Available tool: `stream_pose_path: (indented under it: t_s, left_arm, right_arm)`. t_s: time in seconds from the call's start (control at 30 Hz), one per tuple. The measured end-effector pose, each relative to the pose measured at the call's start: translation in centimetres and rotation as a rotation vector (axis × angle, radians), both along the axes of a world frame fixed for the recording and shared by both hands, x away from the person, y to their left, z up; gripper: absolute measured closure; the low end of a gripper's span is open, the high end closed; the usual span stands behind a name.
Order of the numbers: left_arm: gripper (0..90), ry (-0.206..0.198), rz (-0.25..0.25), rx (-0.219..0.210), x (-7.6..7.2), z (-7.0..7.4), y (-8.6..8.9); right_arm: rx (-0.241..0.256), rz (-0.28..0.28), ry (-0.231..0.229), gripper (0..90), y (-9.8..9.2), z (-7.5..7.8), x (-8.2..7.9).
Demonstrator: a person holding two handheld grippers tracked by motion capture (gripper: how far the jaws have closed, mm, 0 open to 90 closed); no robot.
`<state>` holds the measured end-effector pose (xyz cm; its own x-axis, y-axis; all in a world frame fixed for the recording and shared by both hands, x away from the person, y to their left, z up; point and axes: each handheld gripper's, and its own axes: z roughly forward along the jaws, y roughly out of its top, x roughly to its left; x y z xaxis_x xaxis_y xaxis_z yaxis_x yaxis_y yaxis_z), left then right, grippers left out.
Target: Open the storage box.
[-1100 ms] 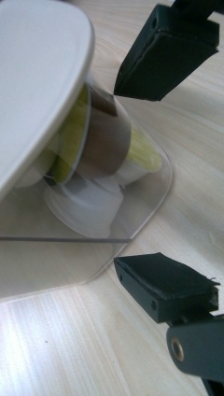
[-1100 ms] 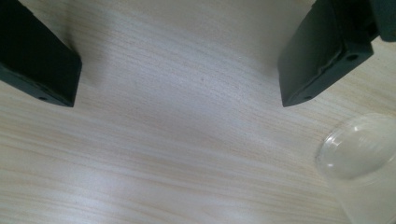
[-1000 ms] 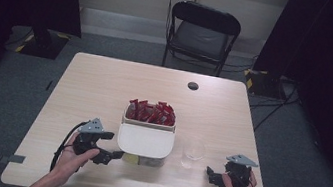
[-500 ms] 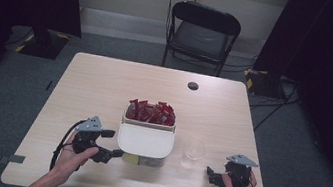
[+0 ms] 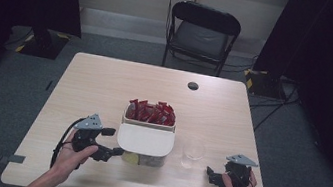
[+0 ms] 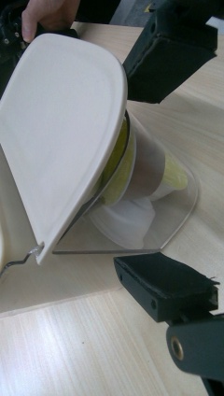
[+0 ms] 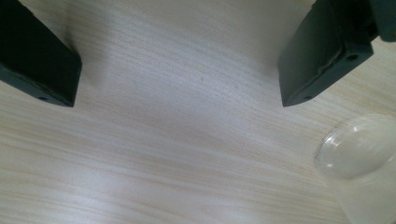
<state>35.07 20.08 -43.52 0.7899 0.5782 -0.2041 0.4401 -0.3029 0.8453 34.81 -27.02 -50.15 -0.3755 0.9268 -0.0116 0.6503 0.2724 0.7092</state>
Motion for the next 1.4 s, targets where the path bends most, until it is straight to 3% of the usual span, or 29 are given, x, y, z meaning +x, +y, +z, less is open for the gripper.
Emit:
stream_pose_path:
  t_s: [0.27, 0.37, 0.63, 0.87, 0.97, 1.4]
  left_arm:
    - [16.0, -0.010, 0.001, 0.000, 0.2, 0.9, -0.2]
    - [16.0, 0.009, 0.000, -0.001, 0.5, 1.2, -0.2]
    - [16.6, 0.010, 0.010, 0.004, 0.8, 1.8, -0.5]
    - [15.8, 0.007, 0.035, -0.018, 1.4, 2.6, -0.3]
    - [15.7, -0.003, 0.044, 0.010, 1.7, 2.7, -0.5]
    - [15.8, 0.001, 0.046, 0.005, 2.7, 3.7, -1.0]
  right_arm:
    - [0.000, 0.000, 0.000, 0.0, 0.0, 0.0, 0.0]
    - [0.000, 0.000, 0.000, 0.0, 0.0, 0.0, 0.0]
    - [0.000, 0.000, 0.000, 0.0, 0.0, 0.0, 0.0]
    - [0.000, 0.000, 0.000, 0.0, 0.0, 0.0, 0.0]
    - [0.000, 0.000, 0.000, 0.0, 0.0, 0.0, 0.0]
    - [0.000, 0.000, 0.000, 0.0, 0.0, 0.0, 0.0]
